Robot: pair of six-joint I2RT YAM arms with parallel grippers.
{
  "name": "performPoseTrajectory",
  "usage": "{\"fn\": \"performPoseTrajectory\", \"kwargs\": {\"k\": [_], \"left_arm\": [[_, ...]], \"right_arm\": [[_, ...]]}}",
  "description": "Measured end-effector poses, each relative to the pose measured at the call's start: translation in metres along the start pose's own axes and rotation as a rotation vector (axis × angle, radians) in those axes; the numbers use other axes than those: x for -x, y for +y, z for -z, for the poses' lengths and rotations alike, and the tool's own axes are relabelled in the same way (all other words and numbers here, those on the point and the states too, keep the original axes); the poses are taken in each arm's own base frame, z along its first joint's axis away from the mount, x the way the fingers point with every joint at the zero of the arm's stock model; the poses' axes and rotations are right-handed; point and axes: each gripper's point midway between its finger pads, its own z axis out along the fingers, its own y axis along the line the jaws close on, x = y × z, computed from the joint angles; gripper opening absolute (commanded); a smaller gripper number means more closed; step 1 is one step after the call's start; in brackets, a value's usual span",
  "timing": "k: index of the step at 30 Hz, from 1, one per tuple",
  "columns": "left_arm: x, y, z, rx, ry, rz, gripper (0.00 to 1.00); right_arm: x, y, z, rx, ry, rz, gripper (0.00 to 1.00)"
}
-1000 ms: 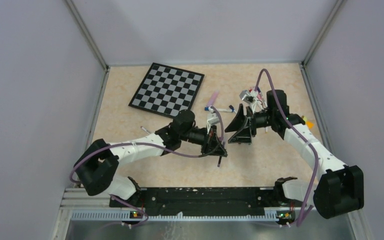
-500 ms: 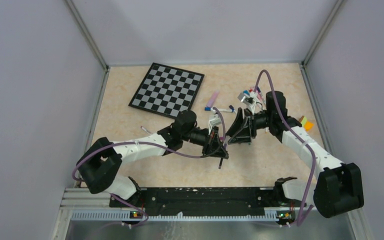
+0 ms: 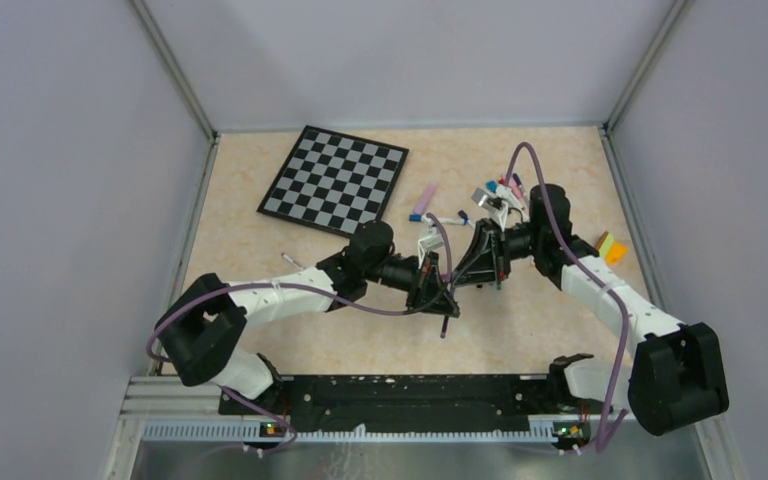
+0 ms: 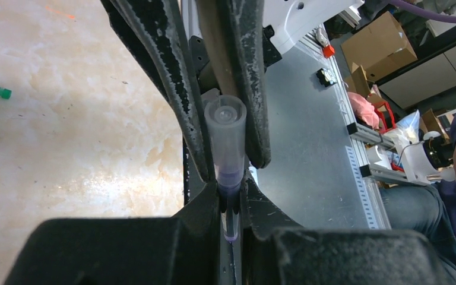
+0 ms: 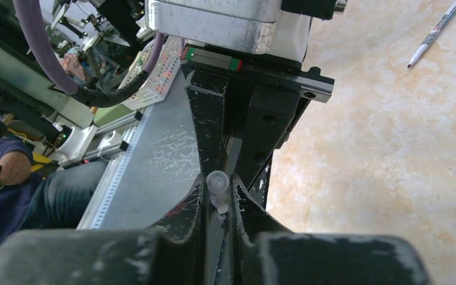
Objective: Open the pen caps
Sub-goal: Open the pen cap from the pen.
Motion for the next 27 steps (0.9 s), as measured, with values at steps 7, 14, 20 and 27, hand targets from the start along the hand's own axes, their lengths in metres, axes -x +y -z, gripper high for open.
{"fn": "performPoseTrajectory", "kwargs": {"k": [7, 14, 20, 27], "left_arm": [[0.002, -0.001, -0.001, 0.006, -0.014, 0.008, 0.50], [-0.002, -0.003, 0.015, 0.089, -0.079, 0.004, 0.90], [0.012, -0.008, 0.037, 0.192, -0.208, -0.046, 0.99], [0.020, 0.004, 0.051, 0.278, -0.322, -0.012, 0.99]], "right_arm": [[0.003, 0.002, 0.000, 0.014, -0.001, 0.006, 0.00], [0.008, -0.002, 0.009, -0.018, -0.023, -0.007, 0.00], [0.011, -0.010, 0.013, -0.068, -0.045, -0.019, 0.00], [0.011, -0.018, 0.015, -0.114, -0.058, -0.033, 0.00]]}}
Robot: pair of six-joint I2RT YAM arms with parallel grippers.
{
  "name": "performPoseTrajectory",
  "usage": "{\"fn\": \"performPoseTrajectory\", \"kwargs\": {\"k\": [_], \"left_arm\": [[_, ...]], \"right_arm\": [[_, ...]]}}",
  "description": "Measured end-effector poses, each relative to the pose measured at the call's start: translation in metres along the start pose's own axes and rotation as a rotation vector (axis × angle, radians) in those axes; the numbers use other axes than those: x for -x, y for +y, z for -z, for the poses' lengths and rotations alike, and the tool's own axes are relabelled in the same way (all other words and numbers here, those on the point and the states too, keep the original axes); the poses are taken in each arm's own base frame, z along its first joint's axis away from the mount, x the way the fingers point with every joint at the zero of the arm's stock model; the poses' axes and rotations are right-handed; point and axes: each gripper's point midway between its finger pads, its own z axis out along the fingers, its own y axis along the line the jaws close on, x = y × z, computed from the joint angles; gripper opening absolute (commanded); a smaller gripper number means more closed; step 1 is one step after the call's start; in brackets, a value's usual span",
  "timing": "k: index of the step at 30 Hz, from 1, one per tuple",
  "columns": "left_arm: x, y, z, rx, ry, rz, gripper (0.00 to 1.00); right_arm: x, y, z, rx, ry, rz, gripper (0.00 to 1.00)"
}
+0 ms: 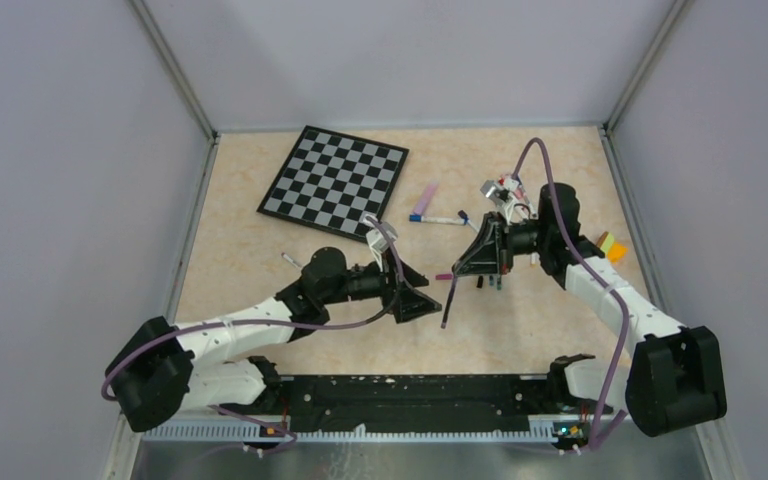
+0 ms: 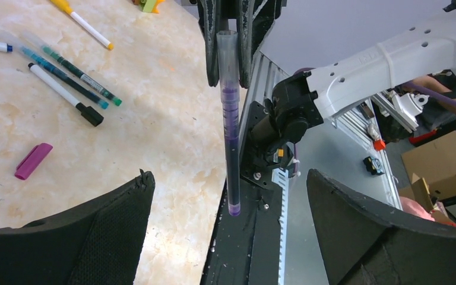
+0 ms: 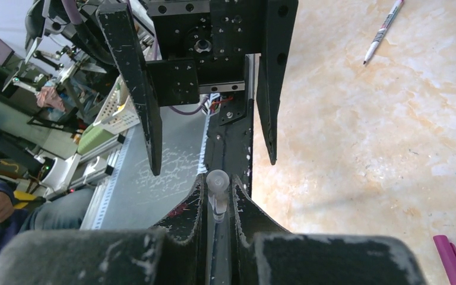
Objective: Open the pen caps
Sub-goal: Open the pen cap from the pen.
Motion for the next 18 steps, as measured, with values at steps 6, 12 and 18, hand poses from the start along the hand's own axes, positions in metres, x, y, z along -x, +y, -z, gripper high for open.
{"fn": "performPoseTrajectory", "kwargs": {"k": [6, 12, 18], "left_arm": [[-0.007, 0.005, -0.007, -0.022, -0.006, 0.033, 0.96], [-0.021, 0.015, -0.017, -0.031, 0.031, 0.088, 0.81], [-0.020, 0.017, -0.030, -0.048, 0.038, 0.103, 0.62]], "right_arm": [[-0.001, -0.005, 0.000, -0.026, -0.008, -0.021, 0.00], [-0.003, -0.010, -0.001, -0.038, -0.010, -0.050, 0.00], [-0.003, -0.013, -0.001, -0.043, -0.012, -0.070, 0.00]]}}
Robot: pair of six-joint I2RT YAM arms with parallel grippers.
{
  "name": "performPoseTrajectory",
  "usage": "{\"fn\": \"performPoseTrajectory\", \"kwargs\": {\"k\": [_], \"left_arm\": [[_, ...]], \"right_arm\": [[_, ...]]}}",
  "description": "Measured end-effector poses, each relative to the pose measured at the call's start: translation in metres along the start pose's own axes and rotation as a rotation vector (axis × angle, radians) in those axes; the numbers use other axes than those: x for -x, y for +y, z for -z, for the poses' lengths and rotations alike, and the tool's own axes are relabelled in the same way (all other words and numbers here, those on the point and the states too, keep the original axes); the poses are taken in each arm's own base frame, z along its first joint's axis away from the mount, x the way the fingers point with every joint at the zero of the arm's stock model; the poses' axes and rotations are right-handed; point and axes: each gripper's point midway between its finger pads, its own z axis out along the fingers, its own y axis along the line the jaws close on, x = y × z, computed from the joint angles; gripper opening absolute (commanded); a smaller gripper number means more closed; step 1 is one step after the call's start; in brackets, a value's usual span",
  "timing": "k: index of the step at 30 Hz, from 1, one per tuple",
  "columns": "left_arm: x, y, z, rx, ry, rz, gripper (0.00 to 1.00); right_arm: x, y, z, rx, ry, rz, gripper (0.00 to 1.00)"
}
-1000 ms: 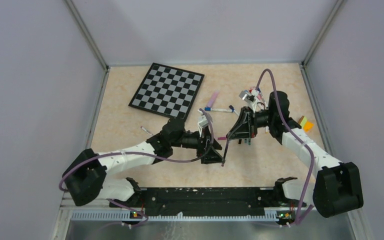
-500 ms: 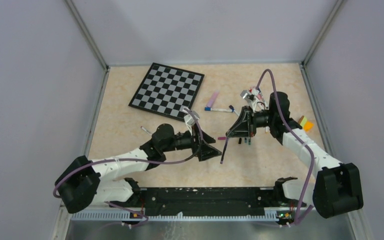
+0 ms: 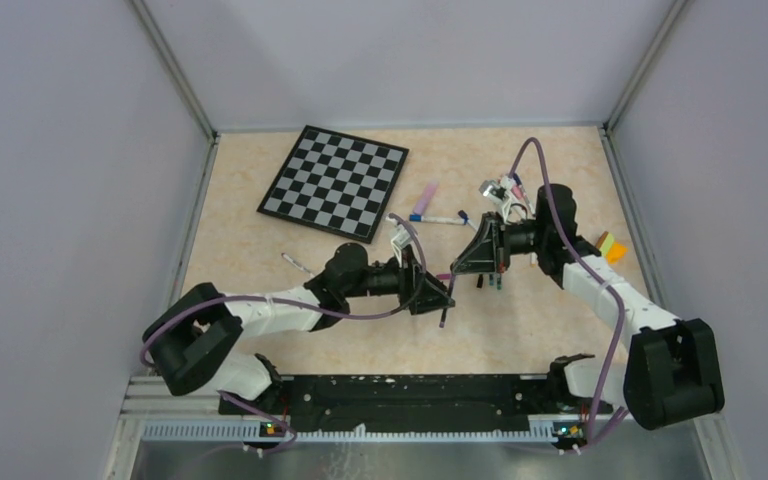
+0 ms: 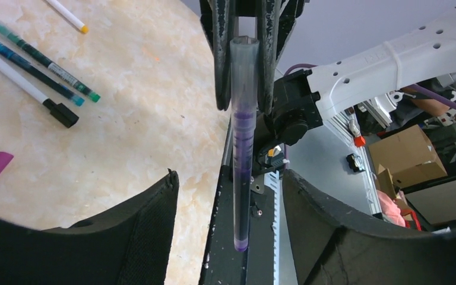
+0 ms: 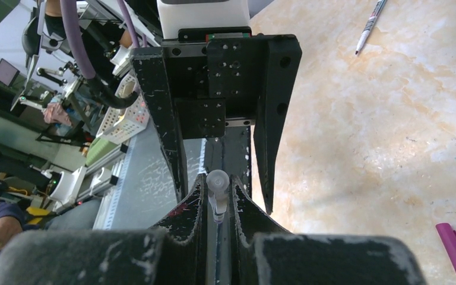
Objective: Open the pen caps
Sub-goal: Open the pen cap from the pen.
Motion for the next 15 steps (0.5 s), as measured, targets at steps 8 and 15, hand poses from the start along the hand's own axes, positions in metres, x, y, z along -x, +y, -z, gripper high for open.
{"fn": "performPoseTrajectory", "kwargs": {"k": [8, 15], "left_arm": [[-0.010, -0.002, -0.011, -0.050, 0.035, 0.031, 0.00], [-0.008, -0.005, -0.013, -0.076, 0.030, 0.028, 0.00]], "right_arm": [[0.000, -0.003, -0.001, -0.004, -0.002, -0.005, 0.00], [0.010, -0.008, 0.000, -0.001, 0.006, -0.067, 0.00]]}}
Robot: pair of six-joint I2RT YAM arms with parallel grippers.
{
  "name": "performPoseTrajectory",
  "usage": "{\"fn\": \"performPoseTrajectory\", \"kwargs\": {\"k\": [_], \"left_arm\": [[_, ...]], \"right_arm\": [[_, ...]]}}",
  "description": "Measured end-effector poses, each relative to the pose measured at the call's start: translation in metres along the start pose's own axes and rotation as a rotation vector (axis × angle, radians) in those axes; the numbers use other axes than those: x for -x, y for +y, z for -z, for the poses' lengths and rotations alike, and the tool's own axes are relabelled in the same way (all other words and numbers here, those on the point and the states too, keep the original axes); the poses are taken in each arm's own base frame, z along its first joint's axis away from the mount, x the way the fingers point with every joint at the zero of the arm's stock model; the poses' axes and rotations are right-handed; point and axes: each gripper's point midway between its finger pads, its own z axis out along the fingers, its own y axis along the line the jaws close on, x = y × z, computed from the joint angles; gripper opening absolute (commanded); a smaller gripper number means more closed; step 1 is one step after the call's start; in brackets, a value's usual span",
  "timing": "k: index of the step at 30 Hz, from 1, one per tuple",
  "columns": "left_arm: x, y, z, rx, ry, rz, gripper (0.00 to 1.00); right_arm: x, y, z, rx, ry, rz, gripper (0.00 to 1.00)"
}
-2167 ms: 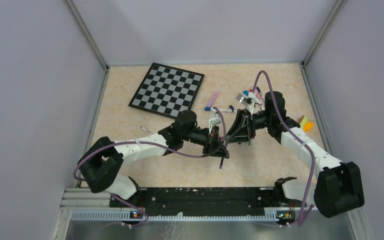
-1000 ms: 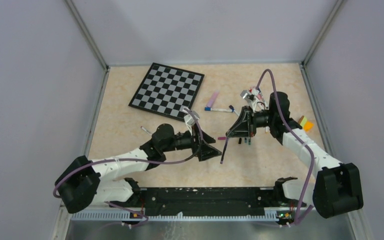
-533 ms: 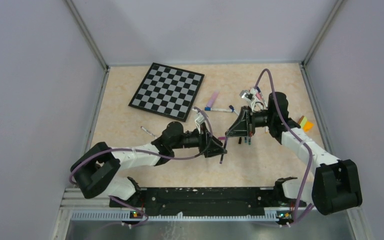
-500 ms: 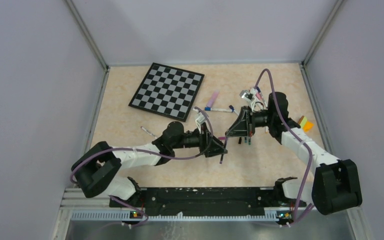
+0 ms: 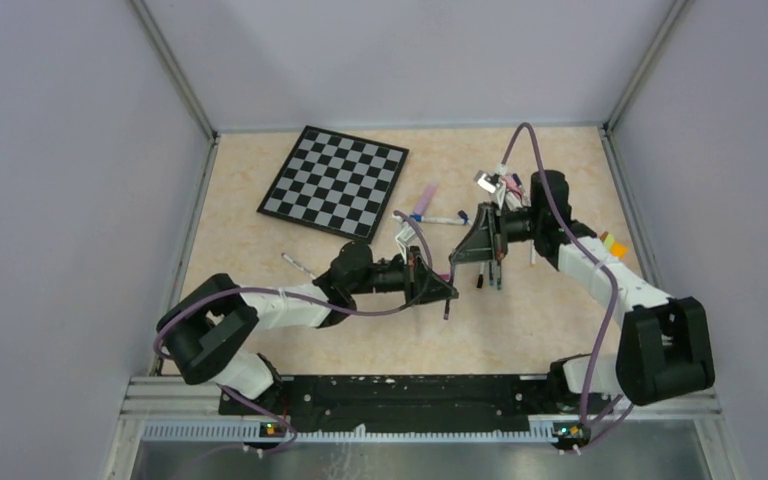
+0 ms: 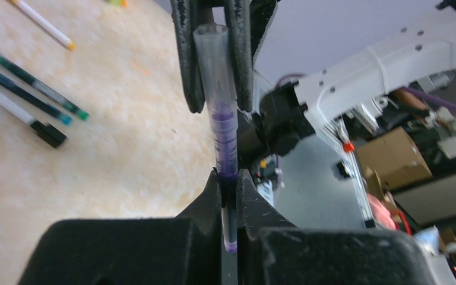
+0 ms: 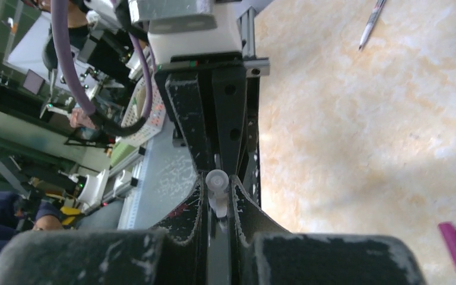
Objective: Open the pen caps
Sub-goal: Open the pen cap from the pen.
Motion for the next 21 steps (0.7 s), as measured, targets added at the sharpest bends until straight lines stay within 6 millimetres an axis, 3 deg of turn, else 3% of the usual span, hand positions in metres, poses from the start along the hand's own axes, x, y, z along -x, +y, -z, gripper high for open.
{"fn": "performPoseTrajectory", "kwargs": {"k": [4, 5, 7, 9, 11, 13, 16, 19, 21], "left_arm": [[0.026, 0.006, 0.000, 0.046, -0.099, -0.029, 0.00], [0.018, 0.005, 0.004, 0.044, -0.069, -0.018, 0.00], [-0.018, -0.003, 0.010, 0.015, 0.037, 0.018, 0.00], [-0.054, -0.009, 0.019, 0.001, 0.140, 0.063, 0.00], [-0.073, -0.009, 0.027, 0.009, 0.197, 0.097, 0.00], [-0.080, -0.006, 0.031, 0.026, 0.220, 0.113, 0.00], [-0.075, -0.007, 0.037, 0.051, 0.192, 0.097, 0.00], [-0.059, -0.012, 0.047, 0.089, 0.113, 0.046, 0.00], [-0.039, -0.015, 0.054, 0.143, 0.030, 0.003, 0.00]], "right_arm": [[0.033, -0.009, -0.002, 0.012, 0.025, -0.052, 0.00], [0.047, -0.014, -0.002, -0.007, 0.019, -0.035, 0.00], [0.084, -0.028, 0.005, -0.077, -0.018, 0.054, 0.00], [0.103, -0.031, 0.012, -0.113, -0.044, 0.104, 0.00], [0.110, -0.031, 0.016, -0.132, -0.059, 0.129, 0.00], [0.110, -0.035, 0.017, -0.149, -0.060, 0.126, 0.00], [0.100, -0.048, 0.019, -0.212, -0.044, 0.137, 0.00], [0.079, -0.071, 0.022, -0.314, 0.008, 0.152, 0.00], [0.054, -0.091, 0.024, -0.403, 0.076, 0.154, 0.00]]}}
